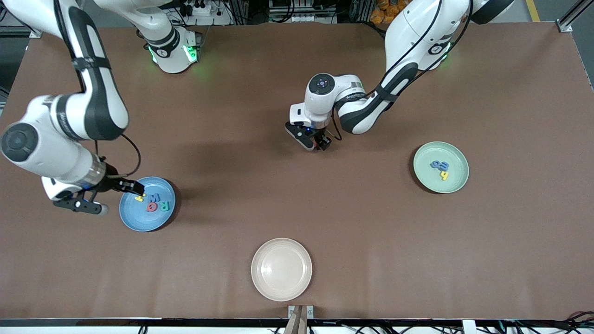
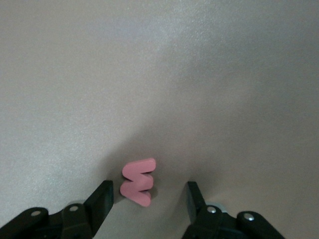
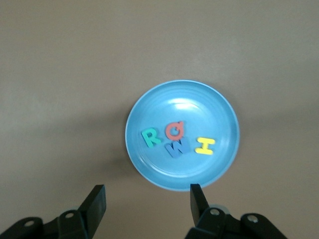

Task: Sort uppercase to blue plate, lowercase to green plate
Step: 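Release the R on the blue plate while the left gripper grasps the w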

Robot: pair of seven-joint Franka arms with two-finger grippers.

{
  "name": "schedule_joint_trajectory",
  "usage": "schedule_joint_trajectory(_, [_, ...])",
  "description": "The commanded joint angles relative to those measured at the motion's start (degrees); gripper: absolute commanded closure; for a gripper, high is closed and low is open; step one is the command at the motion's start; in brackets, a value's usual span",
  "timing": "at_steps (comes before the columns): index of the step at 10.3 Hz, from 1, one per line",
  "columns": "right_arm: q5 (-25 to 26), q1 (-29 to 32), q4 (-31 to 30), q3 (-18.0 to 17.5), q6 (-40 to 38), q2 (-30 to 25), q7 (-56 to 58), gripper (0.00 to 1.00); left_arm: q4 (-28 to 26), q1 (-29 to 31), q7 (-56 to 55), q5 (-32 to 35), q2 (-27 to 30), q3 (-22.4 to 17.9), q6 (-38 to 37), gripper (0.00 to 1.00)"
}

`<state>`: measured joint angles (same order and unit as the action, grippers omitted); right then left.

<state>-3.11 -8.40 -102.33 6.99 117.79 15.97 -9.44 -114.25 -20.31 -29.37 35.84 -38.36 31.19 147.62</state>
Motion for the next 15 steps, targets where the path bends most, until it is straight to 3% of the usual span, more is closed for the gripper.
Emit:
schedule_joint_trajectory(1, [-0.3, 1.9, -1.6, 0.1, -1.7, -4.3, 7.8, 0.23, 1.2, -1.3, 0.1, 1.9, -1.2, -1.7, 1.2, 0.36])
schedule_joint_trajectory(6, [-0.2, 1.9, -0.7, 0.9, -9.5, -9.5, 12.2, 0.2, 2.1, -1.6, 1.2, 1.9, -1.5, -1.7, 1.2, 0.42])
schedule_joint_trajectory(8, [-0.2, 0.6, 6.5, 3.5, -18.3, -8.6, 16.1, 0.16, 2.4, -1.6, 2.3, 1.8, -1.5, -1.7, 1.2, 0.5])
schedule_joint_trajectory(9, [-0.3, 0.7, 9.0, 3.9, -19.4, -7.5, 16.2, 0.1, 2.4, -1.5, 2.2, 1.7, -1.5, -1.7, 1.2, 0.56])
schedule_joint_trajectory(14, [-0.8, 1.3, 11.1, 3.8, -19.4, -8.4, 16.2, 0.07, 2.4, -1.0, 2.6, 1.4, -0.6, -1.7, 0.4, 0.72])
schedule_joint_trajectory(15, [-0.9, 1.5, 10.9, 3.6, -19.4, -9.5, 16.2, 0.0, 2.4, -0.8, 3.4, 1.2, -0.5, -1.7, -0.3, 0.77])
